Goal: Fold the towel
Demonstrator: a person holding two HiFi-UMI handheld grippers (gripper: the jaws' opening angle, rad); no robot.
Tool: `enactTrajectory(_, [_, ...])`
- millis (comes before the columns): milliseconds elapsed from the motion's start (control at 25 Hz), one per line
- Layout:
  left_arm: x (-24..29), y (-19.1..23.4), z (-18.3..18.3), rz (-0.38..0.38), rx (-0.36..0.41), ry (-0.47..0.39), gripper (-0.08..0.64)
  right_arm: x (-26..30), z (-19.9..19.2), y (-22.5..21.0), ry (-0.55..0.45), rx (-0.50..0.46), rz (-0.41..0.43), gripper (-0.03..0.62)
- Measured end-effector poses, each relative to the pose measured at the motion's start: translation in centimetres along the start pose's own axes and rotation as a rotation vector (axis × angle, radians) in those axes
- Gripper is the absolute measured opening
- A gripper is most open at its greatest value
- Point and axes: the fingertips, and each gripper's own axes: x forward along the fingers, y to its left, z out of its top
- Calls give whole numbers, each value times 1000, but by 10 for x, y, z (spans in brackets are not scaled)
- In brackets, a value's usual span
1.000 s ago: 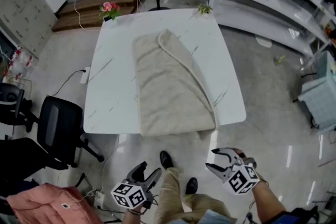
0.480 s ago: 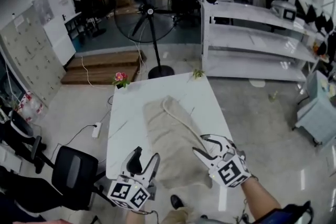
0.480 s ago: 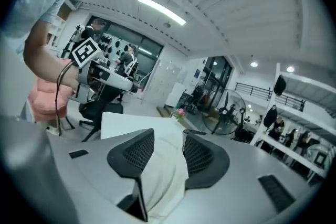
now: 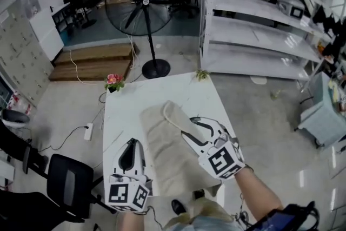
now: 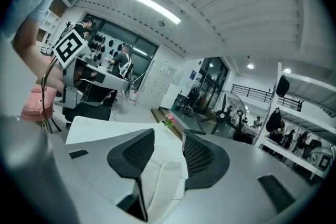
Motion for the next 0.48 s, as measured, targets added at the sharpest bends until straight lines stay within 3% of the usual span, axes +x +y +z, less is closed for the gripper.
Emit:
enactTrajectory(280, [22, 24, -80, 106, -29, 179, 34, 118, -103, 8, 146, 60, 143, 172])
enactTrajectory(480, [43, 45, -127, 178, -69, 262, 34, 194, -174, 15, 262, 84, 235, 173])
